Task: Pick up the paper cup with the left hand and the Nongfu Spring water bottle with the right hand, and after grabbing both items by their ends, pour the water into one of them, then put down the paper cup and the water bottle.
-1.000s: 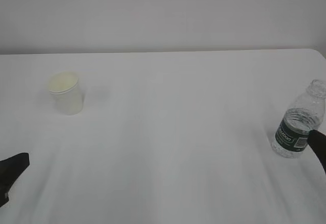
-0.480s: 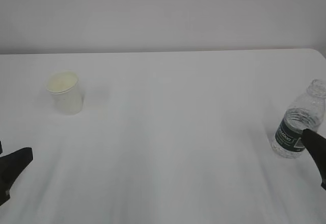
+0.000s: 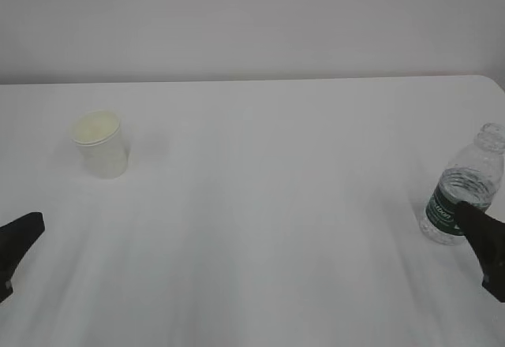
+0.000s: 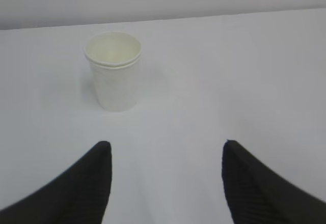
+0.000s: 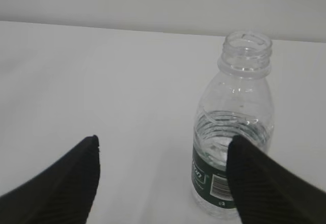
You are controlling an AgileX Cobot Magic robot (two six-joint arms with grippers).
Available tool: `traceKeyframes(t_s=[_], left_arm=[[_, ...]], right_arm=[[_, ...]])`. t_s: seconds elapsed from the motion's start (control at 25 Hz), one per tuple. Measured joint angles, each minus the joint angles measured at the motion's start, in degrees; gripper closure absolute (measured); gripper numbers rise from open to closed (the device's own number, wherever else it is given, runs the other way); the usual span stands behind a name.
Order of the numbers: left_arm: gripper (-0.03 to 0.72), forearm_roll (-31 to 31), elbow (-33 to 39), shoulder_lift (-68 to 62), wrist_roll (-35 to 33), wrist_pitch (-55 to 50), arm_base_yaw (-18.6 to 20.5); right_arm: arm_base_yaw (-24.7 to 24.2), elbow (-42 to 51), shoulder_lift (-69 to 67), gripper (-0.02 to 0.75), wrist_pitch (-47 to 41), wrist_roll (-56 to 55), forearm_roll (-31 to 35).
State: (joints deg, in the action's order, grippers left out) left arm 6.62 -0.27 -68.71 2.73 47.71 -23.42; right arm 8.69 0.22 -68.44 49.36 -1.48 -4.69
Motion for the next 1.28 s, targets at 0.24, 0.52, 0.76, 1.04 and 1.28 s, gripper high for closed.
traceKeyframes(t_s=[0.24,0.52,0.76,1.04,1.28], left_arm=[[0.202,3.8,0.0,-6.5,-1.2,5.7,0.0],[0.202,5.5,0.0,-18.1,-1.5,16.5,0.0],[0.202,5.7,-0.5,-27.9,-1.5,17.7,0.0],[0.204,6.1,-1.0,-29.8,-1.5,17.8,0.0],[0.204,7.1,-1.3,-29.8,3.5,18.0,0.0]], right_arm=[[0.0,0.0,-4.1,0.148,5.0,0.2,0.2],[0.0,0.0,-8.4,0.148,7.4,0.2,2.8],[0.0,0.0,-9.6,0.148,9.3,1.1,3.8],[0.0,0.0,-10.1,0.148,10.0,1.5,7.1],[0.0,0.0,-10.1,0.148,10.0,1.5,8.3]])
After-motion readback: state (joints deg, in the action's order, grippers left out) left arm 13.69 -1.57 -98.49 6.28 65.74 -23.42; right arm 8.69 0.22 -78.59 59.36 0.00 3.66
